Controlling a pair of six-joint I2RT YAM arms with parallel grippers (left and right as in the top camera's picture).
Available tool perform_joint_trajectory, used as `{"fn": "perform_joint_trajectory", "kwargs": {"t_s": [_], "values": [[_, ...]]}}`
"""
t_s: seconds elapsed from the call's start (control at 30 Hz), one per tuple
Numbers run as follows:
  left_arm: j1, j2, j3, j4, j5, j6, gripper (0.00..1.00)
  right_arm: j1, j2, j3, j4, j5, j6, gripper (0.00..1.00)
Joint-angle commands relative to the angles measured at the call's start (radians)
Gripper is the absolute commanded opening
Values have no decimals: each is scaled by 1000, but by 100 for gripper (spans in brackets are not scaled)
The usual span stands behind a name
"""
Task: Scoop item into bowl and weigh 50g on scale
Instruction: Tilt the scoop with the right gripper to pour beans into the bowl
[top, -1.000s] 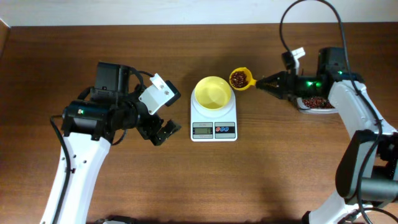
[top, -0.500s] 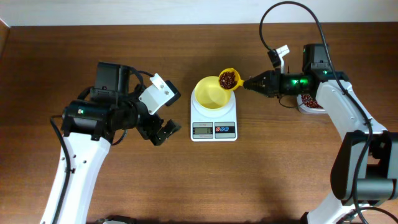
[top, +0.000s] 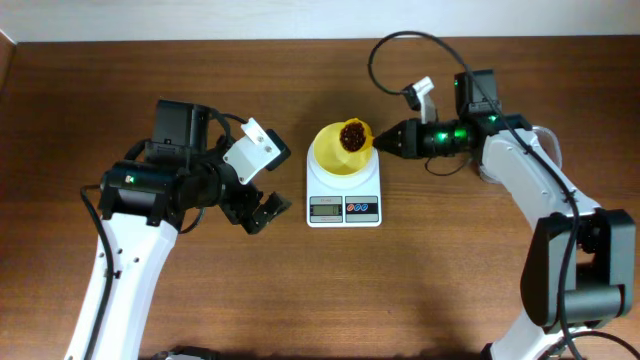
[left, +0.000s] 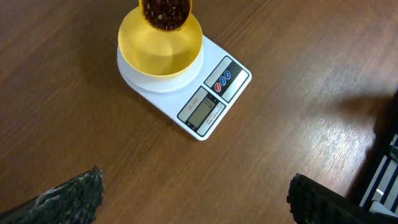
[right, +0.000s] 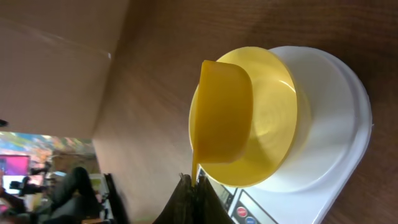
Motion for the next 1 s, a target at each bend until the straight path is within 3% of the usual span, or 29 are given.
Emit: {"fn": "perform_joint_trajectory", "kwargs": {"t_s": [0.0,0.17,0.37,0.97], "values": [[3,5,-3,-2,0,16,99,29,7,2,10,14,-84,4],[3,5,-3,-2,0,16,99,30,7,2,10,41,-116,4],[3,5,-3,-2,0,16,99,30,7,2,13,40,-261,4],[3,5,-3,-2,0,16,99,30,7,2,21,59,-345,4]]}}
